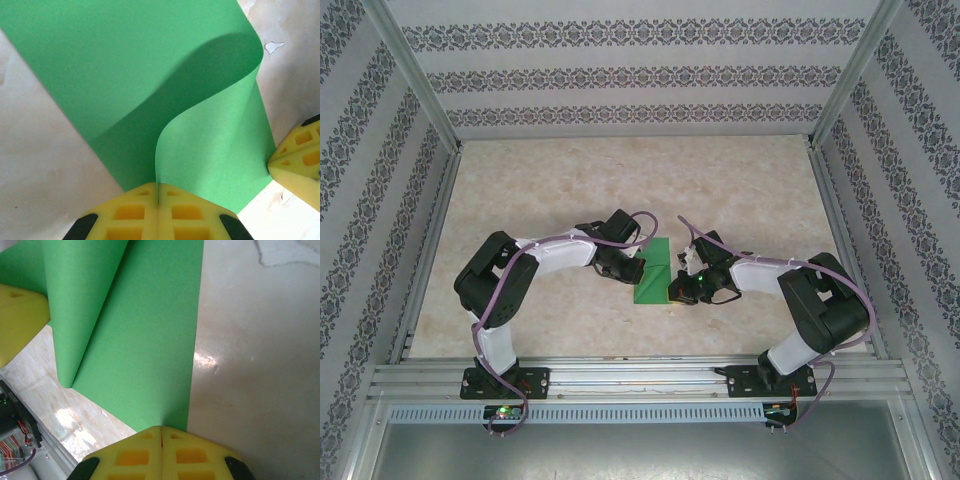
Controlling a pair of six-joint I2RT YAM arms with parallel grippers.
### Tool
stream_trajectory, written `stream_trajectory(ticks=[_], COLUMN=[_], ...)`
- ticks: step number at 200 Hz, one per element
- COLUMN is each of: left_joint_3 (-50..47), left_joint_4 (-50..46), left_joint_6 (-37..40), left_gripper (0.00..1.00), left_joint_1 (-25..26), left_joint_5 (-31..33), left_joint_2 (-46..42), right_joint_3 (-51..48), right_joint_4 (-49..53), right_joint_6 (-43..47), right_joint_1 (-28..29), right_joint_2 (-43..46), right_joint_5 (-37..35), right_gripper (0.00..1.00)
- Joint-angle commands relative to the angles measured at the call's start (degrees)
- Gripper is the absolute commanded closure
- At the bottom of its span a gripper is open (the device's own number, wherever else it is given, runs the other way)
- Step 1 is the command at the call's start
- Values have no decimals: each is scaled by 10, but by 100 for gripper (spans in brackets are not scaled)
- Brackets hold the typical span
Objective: Fold a paper plane with a square sheet of paper (fold left side to right side)
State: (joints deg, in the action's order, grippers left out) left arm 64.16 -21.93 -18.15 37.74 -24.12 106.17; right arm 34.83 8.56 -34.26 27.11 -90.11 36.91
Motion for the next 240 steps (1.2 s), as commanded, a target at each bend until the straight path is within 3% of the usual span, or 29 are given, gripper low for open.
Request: stream_trajectory(ticks=[1, 140, 186, 240], left_joint_3=[12, 12, 4, 0], left_joint_4=[-24, -21, -21, -21], left_joint_6=[16, 17, 17, 16], left_gripper=[99, 99, 99, 99], left_joint_1=[-8, -8, -8, -7], left_joint_5=[7, 14, 13, 14], left_joint_2=[13, 36, 42, 41], right_joint_3=[-3, -1, 9, 5], right_joint_4=[32, 32, 17, -97], right_joint_6=[10, 12, -6, -80], right_joint_1=[-4, -4, -17, -10], right_joint_2=[-20, -20, 42, 59], right_joint_5=[-33, -26, 18, 45], right_gripper=[100, 100, 95, 100])
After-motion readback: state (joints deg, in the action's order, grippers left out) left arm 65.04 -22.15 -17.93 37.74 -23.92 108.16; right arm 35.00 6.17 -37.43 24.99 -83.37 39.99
